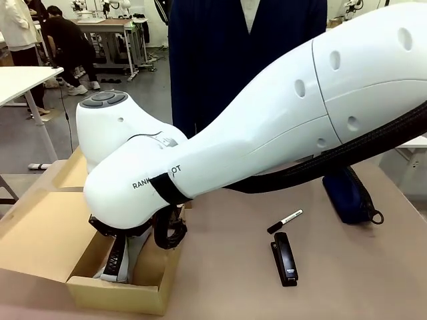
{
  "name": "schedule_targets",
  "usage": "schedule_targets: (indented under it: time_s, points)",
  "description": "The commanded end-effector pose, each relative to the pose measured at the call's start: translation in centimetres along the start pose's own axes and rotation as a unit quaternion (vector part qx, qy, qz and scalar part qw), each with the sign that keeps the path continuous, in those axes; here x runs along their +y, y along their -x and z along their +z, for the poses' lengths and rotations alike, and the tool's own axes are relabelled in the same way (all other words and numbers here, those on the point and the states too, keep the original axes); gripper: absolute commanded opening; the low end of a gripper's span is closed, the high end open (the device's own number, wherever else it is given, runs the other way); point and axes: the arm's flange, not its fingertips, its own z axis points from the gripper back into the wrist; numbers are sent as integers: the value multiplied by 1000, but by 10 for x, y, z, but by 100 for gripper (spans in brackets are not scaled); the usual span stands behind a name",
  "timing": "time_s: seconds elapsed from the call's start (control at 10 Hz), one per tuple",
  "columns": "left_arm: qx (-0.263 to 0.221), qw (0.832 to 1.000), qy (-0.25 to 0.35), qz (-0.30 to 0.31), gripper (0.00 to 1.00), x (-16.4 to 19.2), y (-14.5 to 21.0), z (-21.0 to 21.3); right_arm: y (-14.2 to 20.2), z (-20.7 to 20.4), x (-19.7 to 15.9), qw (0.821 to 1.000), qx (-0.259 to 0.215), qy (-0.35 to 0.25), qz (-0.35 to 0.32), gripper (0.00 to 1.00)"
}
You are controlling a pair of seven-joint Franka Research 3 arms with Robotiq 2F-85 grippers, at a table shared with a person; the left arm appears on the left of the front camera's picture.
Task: Place items inside the box.
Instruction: Pick up a Pencil pouch or Stapler and place it inside the Mailer Box closest to the robot.
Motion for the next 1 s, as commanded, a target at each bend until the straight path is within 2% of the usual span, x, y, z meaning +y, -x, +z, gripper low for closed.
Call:
schedule_targets:
  time_s: [0.0,0.1,0.2,0.3,0.4,0.9]
  points:
    - [-6,1000,13,-9,100,-1,2,-2,-2,2,4,1000,2,-7,0,8]
    - [-6,1000,13,-9,100,-1,2,-2,-2,2,3,1000,4,-7,0,18]
    - [-6,1000,13,-9,100,-1,2,-2,-2,2,2,1000,4,-7,1,66]
    - [-6,1000,13,-9,100,-1,2,-2,-3,4,0,1000,5,-11,0,78]
    - [-6,1000,13,-9,100,-1,2,-2,-3,4,-2,1000,3,-11,-1,100]
    - [-6,1000,13,-9,100,-1,2,-2,-4,6,-9,1000,9,-11,1,100]
